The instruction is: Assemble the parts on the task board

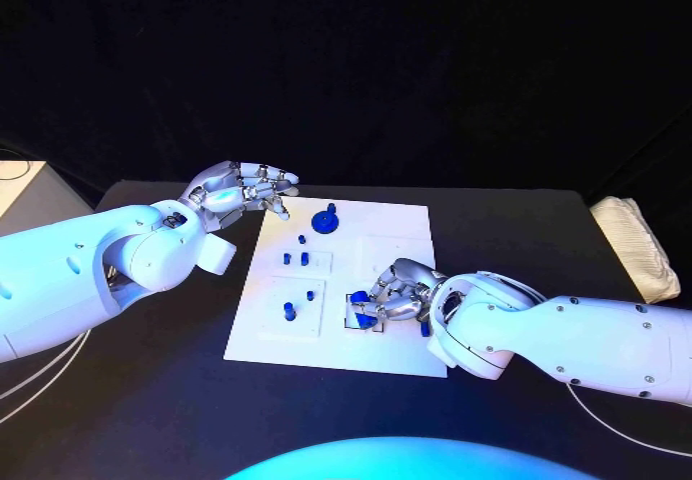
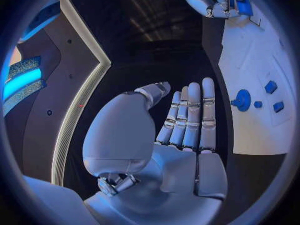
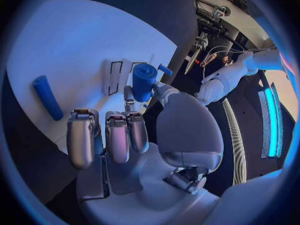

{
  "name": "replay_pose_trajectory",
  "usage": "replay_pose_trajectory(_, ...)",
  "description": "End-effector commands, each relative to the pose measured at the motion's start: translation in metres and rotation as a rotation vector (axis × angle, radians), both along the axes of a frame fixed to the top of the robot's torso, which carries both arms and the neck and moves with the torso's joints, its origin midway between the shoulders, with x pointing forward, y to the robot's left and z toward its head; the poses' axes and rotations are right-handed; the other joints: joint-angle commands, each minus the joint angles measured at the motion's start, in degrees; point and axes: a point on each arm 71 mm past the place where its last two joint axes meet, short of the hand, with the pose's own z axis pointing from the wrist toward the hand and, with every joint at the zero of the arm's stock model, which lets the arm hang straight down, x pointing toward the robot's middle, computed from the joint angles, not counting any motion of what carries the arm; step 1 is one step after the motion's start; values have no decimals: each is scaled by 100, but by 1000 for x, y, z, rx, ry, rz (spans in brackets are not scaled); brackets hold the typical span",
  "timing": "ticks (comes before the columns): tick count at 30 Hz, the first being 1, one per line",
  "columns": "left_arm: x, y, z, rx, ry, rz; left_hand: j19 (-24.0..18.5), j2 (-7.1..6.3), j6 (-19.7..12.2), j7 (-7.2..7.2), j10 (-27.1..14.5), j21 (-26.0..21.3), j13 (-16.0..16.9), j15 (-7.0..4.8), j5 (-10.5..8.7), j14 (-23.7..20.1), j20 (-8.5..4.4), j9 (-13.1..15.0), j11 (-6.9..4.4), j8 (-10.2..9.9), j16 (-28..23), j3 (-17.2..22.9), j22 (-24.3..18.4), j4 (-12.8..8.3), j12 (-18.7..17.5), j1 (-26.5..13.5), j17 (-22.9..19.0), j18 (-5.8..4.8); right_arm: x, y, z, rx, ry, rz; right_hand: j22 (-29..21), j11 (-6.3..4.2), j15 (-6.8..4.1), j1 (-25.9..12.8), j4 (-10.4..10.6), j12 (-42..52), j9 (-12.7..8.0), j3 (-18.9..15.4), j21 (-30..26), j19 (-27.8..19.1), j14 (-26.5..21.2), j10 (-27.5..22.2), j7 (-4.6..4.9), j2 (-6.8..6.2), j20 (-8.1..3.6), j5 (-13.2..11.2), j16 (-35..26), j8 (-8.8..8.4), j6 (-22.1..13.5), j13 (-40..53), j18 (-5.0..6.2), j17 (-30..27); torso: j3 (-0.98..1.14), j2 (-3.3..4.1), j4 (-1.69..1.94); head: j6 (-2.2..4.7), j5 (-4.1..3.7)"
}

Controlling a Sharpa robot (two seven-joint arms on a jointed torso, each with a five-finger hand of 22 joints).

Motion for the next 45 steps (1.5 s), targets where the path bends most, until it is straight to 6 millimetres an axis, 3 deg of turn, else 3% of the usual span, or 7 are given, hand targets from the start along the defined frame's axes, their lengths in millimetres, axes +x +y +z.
replay_pose_trajectory(1, -1, -2, 1, -11, 1, -17, 22, 7, -24, 110, -35, -20, -10, 2, 26, -20, 19, -7, -8, 34, 26, 6, -5, 28, 28, -26, -6, 83, 1, 4, 1, -38, -36, 36, 1166, -41, -27, -59, 6, 20, 82, 26, 20, 457, 601, 492, -338, -9, -47, -28, 32, 549, 440, 1342, -118, 1484, 4, 7, -1, -2, 1)
replay_pose_trajectory(7, -1, -1, 1, -10, 2, -14, 35, 3, -27, 111, -40, -35, -12, 2, 27, -24, 18, -8, -7, 42, 31, 12, -16, 33, 38, -20, -7, 83, 5, 7, -1, -61, -54, 52, 1159, -43, -28, -64, 4, 13, 82, 28, 8, 455, 600, 489, -339, -10, -47, -30, 30, 553, 442, 1337, -115, 1479, 0, 3, 5, -3, -7)
replay_pose_trajectory(17, -1, 0, 1, -7, 6, -14, 38, 3, -29, 112, -42, -40, -12, 3, 27, -25, 18, -8, -6, 44, 33, 13, -20, 40, 40, -23, -7, 83, 7, 7, -4, -113, -64, 59, 1170, -38, -24, -214, 13, 3, 81, -14, 22, 459, 605, 486, -332, -73, -47, -97, 39, 581, 432, 1334, -118, 1499, 12, 8, -1, -20, 8)
replay_pose_trajectory(45, -1, 0, 0, -5, 10, -14, 57, -5, -53, 117, -67, -50, -18, 5, 27, -27, 18, -14, -1, 40, 39, 17, -30, 48, 41, -22, -8, 83, 10, 10, -5, -145, -86, 45, 1168, -44, -28, -497, 21, -26, 80, -66, 6, 456, 601, 476, -340, -56, -48, -137, 31, 634, 427, 1321, -115, 1482, 9, 6, 0, -25, 27)
